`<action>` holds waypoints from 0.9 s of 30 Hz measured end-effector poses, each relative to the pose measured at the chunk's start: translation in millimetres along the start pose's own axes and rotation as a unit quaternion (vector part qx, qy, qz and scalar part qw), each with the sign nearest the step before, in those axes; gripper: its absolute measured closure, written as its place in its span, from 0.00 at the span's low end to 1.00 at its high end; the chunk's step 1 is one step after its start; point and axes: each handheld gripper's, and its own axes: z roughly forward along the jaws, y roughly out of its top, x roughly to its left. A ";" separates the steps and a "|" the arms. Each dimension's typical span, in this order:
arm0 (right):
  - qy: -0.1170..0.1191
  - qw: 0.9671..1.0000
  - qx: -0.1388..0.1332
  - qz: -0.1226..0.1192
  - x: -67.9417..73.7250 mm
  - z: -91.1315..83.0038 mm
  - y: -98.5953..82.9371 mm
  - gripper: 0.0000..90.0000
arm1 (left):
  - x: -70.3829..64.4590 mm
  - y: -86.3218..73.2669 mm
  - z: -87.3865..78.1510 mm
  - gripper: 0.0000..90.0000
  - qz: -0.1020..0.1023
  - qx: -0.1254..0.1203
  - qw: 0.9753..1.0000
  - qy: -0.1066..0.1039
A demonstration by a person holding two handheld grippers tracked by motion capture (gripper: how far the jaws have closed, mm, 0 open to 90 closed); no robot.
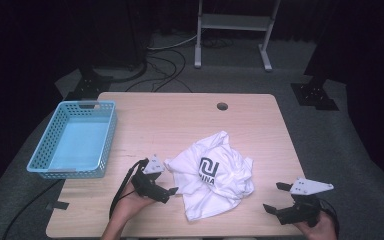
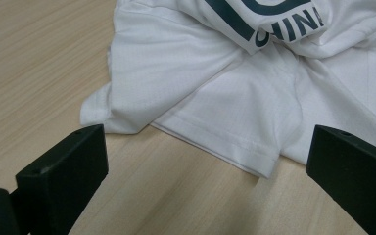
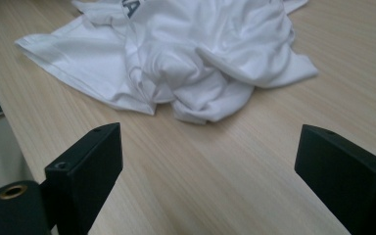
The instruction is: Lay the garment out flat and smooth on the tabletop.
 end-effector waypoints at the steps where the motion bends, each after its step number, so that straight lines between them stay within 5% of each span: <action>1: 0.000 1.000 -0.002 -0.009 1.5 1.3 7.8 0.12 | -0.7 0.5 0.0 0.01 0.001 0.000 1.000 0.000; 27: 0.051 0.996 0.034 -0.072 6.8 53.4 89.4 0.17 | -12.1 9.7 -10.3 0.02 0.017 -0.018 0.999 -0.023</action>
